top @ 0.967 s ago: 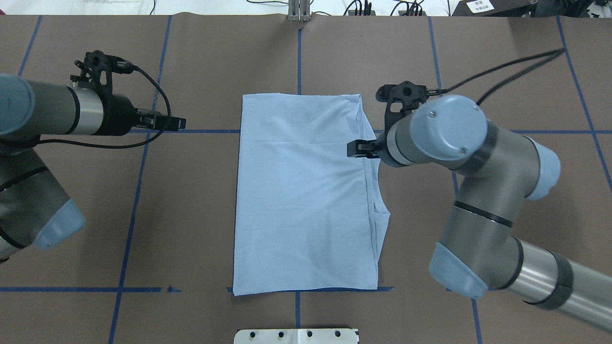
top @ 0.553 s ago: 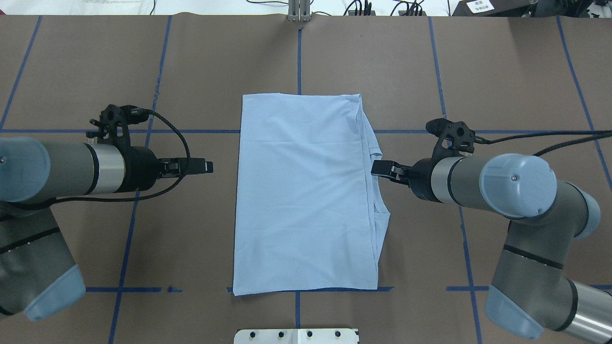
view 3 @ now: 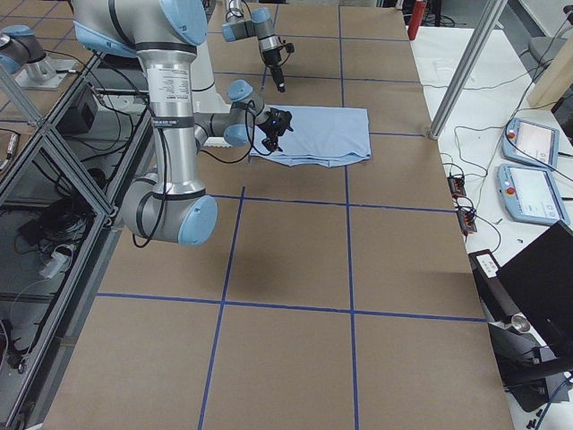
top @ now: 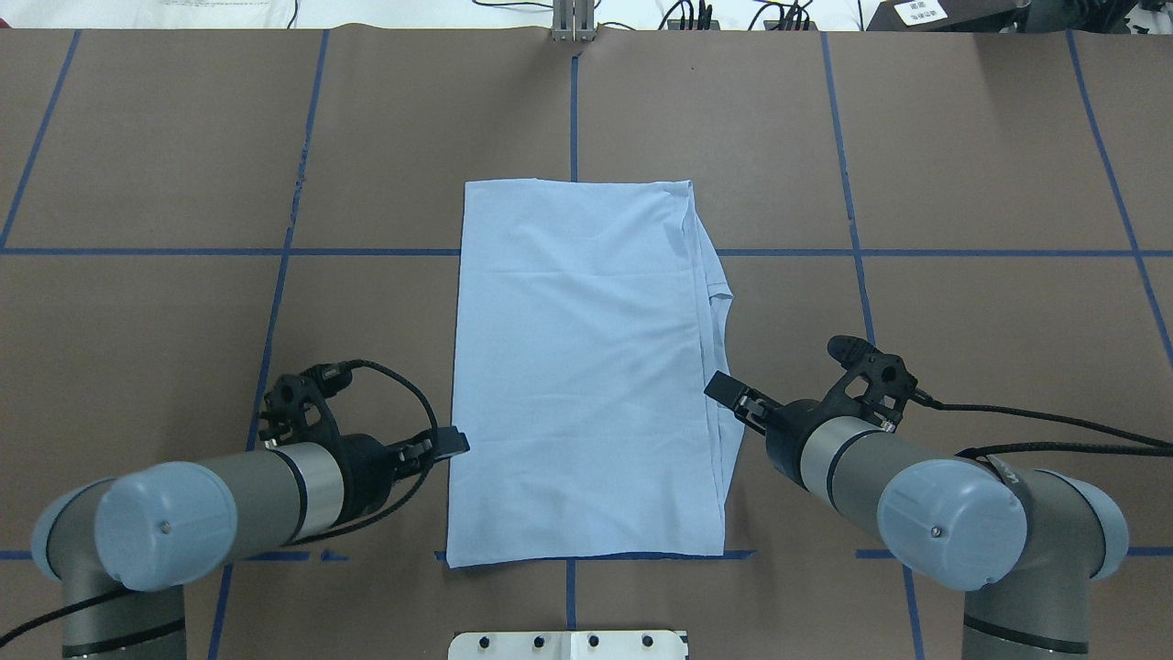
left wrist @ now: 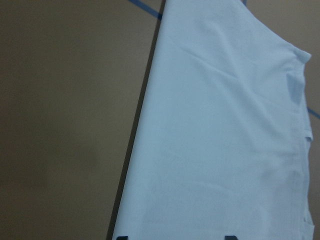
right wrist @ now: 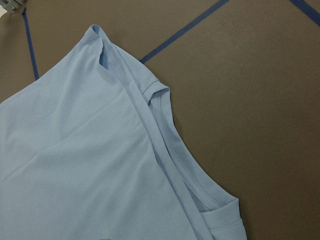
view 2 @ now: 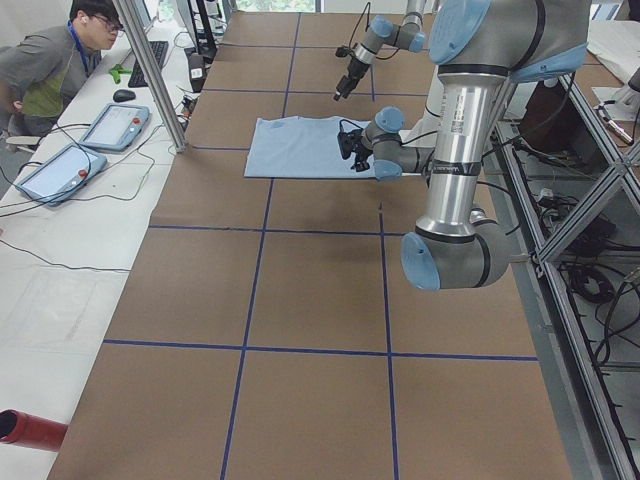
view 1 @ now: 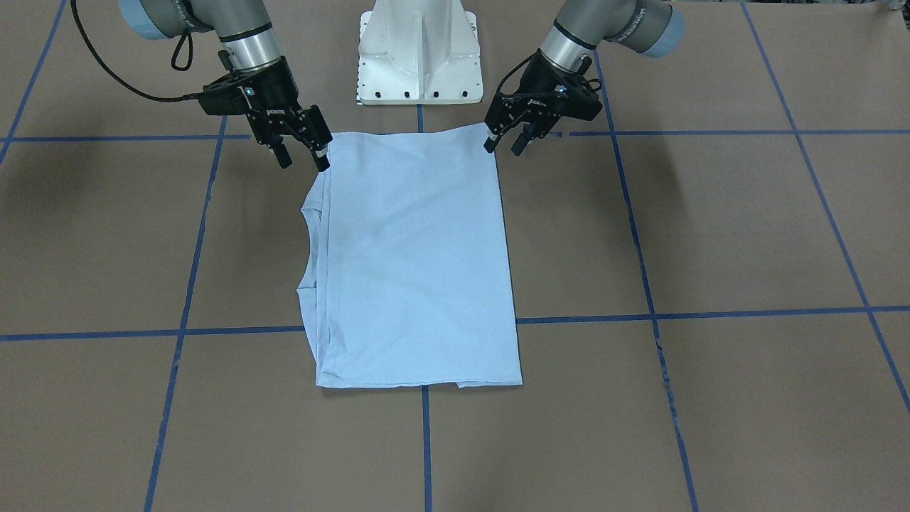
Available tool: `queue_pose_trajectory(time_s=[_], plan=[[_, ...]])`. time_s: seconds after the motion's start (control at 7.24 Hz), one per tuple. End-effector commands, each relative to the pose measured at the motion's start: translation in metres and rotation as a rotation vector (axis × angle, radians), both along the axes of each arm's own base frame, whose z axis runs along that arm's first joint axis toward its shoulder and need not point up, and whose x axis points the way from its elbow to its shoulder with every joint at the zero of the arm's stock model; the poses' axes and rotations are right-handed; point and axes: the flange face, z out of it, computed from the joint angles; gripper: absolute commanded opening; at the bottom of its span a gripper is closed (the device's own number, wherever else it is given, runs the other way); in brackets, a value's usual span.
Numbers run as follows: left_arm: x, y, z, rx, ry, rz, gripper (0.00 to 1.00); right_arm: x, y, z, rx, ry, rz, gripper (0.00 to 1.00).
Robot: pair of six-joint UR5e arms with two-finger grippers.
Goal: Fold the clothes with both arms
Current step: 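Lower both grippers to the shirt's corners nearest the robot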
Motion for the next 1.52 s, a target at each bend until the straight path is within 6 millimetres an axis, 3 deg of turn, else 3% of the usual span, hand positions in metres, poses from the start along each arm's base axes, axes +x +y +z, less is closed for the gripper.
queue_pose_trajectory(time_s=[0.0,0.55,1.11,1.24,1.38], plan=[[0.027,0.029,0.014,-0.04,-0.035,0.015,0.67,-0.008,0.006,-0.003,-0.008,0.011,0.01,0.98],[0.046,0.056,0.018,-0.038,-0.048,0.068,0.68,-0.015,0.017,-0.006,0.015,0.006,0.016,0.99],[0.051,0.066,0.015,-0.037,-0.043,0.086,0.67,-0.019,0.023,-0.007,0.022,0.0,0.02,0.99],[0.052,0.068,0.015,-0.038,-0.042,0.091,0.65,-0.02,0.025,-0.008,0.027,-0.004,0.021,0.99],[0.052,0.068,0.016,-0.037,-0.045,0.089,0.51,-0.021,0.027,-0.008,0.026,-0.004,0.019,0.99]])
